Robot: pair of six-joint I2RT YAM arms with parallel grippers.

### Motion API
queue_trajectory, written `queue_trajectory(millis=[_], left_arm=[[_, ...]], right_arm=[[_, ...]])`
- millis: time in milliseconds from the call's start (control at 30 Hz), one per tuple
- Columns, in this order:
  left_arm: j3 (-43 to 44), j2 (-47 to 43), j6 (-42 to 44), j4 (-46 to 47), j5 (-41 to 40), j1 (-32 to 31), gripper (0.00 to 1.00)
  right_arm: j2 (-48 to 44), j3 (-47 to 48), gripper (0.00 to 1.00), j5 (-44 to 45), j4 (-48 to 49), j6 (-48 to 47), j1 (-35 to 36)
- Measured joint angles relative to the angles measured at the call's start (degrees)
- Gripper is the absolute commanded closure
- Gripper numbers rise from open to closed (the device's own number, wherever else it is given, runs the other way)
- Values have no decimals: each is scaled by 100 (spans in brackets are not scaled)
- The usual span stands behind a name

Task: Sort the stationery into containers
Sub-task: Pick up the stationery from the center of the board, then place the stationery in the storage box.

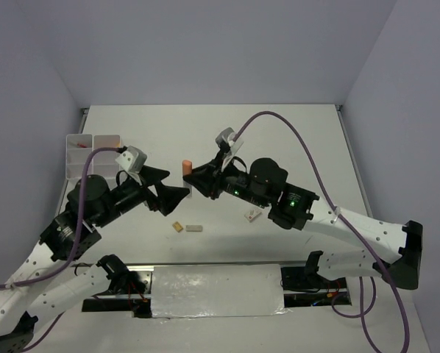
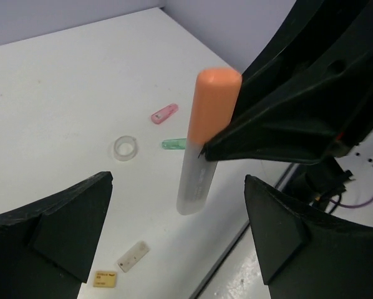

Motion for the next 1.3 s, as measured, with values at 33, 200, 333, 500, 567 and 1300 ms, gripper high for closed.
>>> queue_trajectory(millis=[33, 200, 333, 500, 567, 1300], left_arm=[[138, -35, 26, -107, 98, 0, 1], [525, -337, 162, -315, 640, 0, 1], [623, -535, 280, -232, 1226, 0, 4], [459, -450, 280, 44, 2044, 0, 10], [293, -422, 247, 269, 2385, 0, 16], [50, 0, -131, 1266, 3423, -17, 100]], right_arm=[[-96, -127, 100, -236, 66, -153, 0], [-638, -691, 100, -1152, 184, -695, 0], [-778, -761, 100, -2076, 214, -901, 0], [-863, -802, 100, -2927, 284, -946, 2], [-887, -802, 100, -3152, 330, -944, 2], [-660, -717, 100, -3585, 485, -778, -4]])
